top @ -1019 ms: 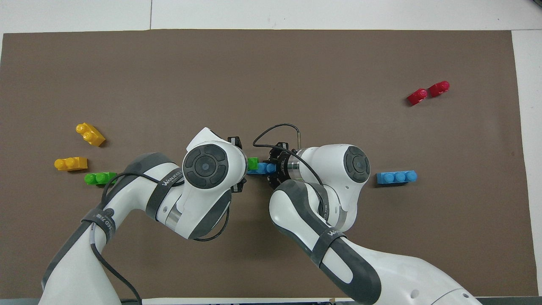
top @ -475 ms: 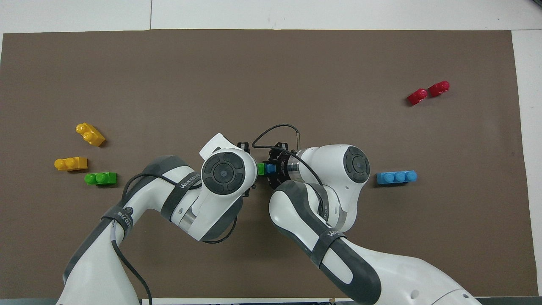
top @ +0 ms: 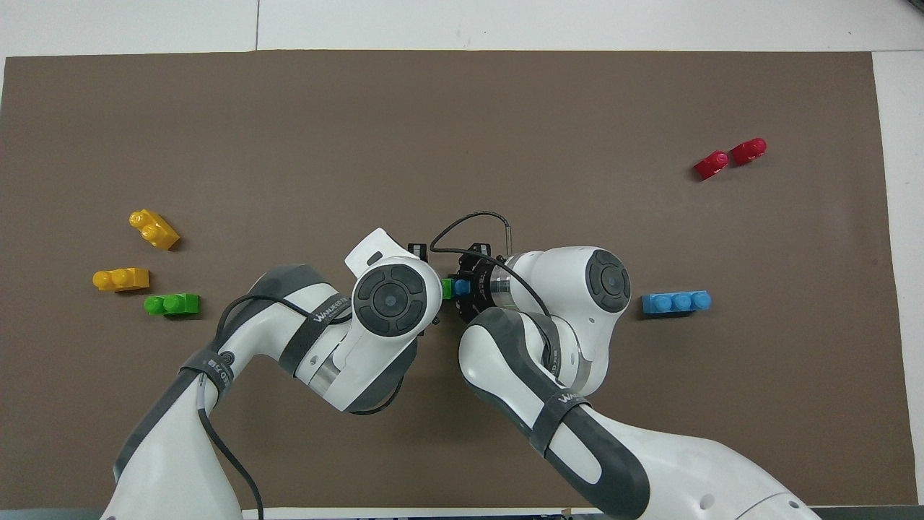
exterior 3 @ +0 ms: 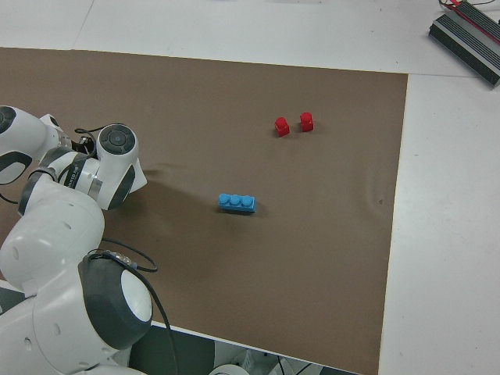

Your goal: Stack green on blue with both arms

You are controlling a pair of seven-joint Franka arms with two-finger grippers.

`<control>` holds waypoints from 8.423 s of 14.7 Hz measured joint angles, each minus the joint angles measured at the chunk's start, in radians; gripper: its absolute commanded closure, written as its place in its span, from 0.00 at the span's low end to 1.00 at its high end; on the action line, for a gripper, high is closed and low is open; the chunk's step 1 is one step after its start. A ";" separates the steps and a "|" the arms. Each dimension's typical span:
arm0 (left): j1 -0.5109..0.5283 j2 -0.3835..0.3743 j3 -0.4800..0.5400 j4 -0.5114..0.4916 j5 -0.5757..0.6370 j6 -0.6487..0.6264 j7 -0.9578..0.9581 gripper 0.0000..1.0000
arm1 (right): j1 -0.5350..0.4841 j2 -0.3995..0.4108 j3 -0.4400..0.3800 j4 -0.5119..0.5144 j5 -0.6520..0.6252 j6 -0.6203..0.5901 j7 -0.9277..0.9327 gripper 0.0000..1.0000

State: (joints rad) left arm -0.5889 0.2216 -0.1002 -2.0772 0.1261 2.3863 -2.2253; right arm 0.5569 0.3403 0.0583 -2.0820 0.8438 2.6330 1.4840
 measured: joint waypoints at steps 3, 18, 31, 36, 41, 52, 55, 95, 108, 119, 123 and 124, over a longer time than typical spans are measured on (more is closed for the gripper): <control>0.002 0.002 0.007 -0.001 0.010 0.000 0.018 0.00 | 0.000 0.000 0.000 0.000 0.000 0.000 0.000 1.00; 0.282 -0.172 0.026 0.045 0.012 -0.175 0.646 0.00 | -0.047 -0.041 -0.013 0.010 0.000 -0.071 -0.003 0.00; 0.598 -0.294 0.038 0.213 -0.103 -0.510 1.766 0.00 | -0.351 -0.154 -0.020 0.178 -0.276 -0.523 -0.413 0.00; 0.602 -0.292 0.038 0.264 -0.104 -0.535 1.979 0.00 | -0.425 -0.154 -0.021 0.194 -0.383 -0.542 -0.711 0.00; 0.610 -0.244 0.042 0.411 -0.117 -0.670 2.026 0.00 | -0.490 -0.155 -0.021 0.202 -0.581 -0.549 -1.003 0.00; 0.610 -0.204 0.042 0.497 -0.145 -0.838 2.040 0.00 | -0.544 -0.377 -0.025 0.269 -0.780 -0.830 -1.394 0.00; 0.610 -0.202 0.040 0.502 -0.145 -0.847 2.042 0.00 | -0.569 -0.424 -0.026 0.269 -0.780 -0.898 -1.446 0.00; 0.611 -0.197 0.043 0.513 -0.140 -0.824 2.122 0.00 | -0.587 -0.351 -0.051 0.467 -0.833 -1.053 -1.396 0.00; 0.611 -0.197 0.044 0.513 -0.140 -0.821 2.122 0.00 | -0.581 -0.326 -0.054 0.515 -0.837 -1.066 -1.396 0.00; 0.611 -0.197 0.044 0.513 -0.140 -0.817 2.122 0.00 | -0.581 -0.326 -0.056 0.515 -0.880 -1.068 -1.396 0.00; 0.611 -0.196 0.044 0.513 -0.140 -0.816 2.122 0.00 | -0.581 -0.326 -0.056 0.515 -0.880 -1.068 -1.396 0.00; 0.611 -0.196 0.044 0.513 -0.140 -0.816 2.122 0.00 | -0.581 -0.326 -0.057 0.515 -0.880 -1.068 -1.396 0.00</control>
State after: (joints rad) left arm 0.0224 0.0252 -0.0562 -1.5638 -0.0136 1.5699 -0.1033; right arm -0.0244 0.0139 0.0017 -1.5668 -0.0363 1.5645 0.0878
